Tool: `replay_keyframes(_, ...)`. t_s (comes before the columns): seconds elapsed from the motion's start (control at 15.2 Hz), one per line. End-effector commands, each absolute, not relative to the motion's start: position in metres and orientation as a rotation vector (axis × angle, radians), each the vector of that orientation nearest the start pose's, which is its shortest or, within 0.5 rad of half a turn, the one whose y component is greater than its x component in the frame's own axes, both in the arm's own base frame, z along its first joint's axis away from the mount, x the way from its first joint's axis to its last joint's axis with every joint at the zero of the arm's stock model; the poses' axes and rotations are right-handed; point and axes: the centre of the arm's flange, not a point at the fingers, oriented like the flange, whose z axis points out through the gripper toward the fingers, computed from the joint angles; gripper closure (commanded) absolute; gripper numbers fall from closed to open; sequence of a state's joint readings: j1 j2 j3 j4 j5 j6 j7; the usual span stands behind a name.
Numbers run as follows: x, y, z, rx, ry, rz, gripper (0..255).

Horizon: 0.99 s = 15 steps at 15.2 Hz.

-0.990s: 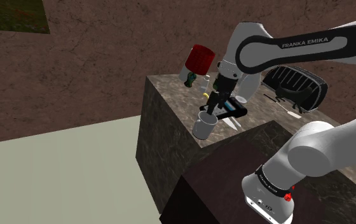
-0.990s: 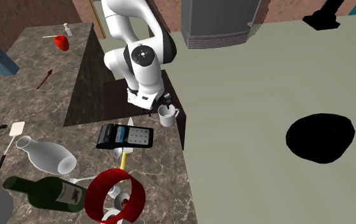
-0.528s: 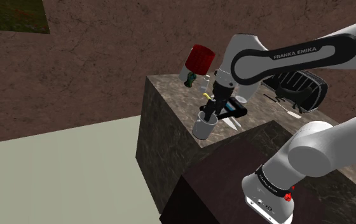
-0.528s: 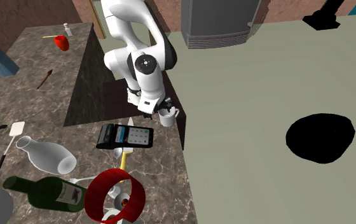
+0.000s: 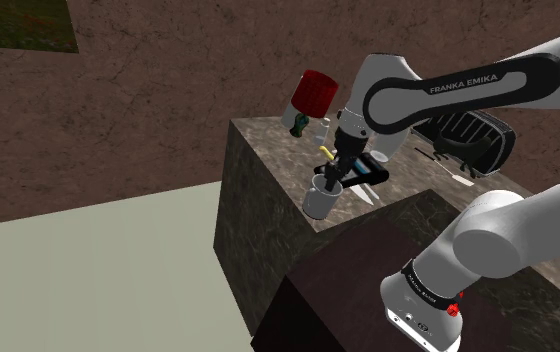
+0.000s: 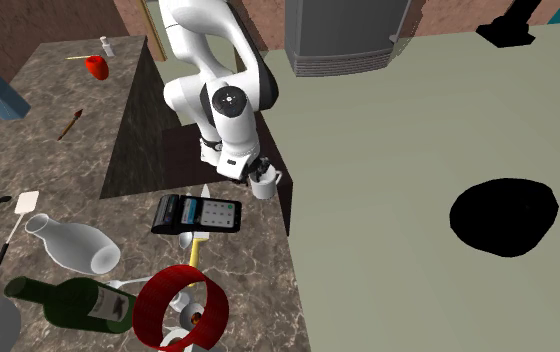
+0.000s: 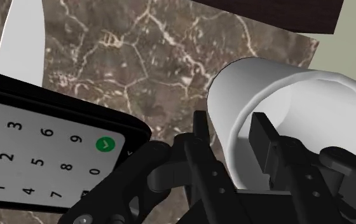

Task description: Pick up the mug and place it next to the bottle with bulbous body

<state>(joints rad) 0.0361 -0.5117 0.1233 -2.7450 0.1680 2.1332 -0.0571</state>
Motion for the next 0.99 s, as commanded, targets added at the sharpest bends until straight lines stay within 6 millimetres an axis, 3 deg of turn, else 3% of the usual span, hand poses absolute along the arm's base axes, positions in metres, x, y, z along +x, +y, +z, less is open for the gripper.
replay_keyframes(0.0, 0.343, 0.059, 0.361, -3.061, -0.155, 0.158, 255)
replay_keyframes(0.46, 0.343, 0.059, 0.361, -3.061, -0.155, 0.158, 255)
replay_keyframes(0.92, 0.343, 0.059, 0.398, -3.061, -0.155, 0.158, 255)
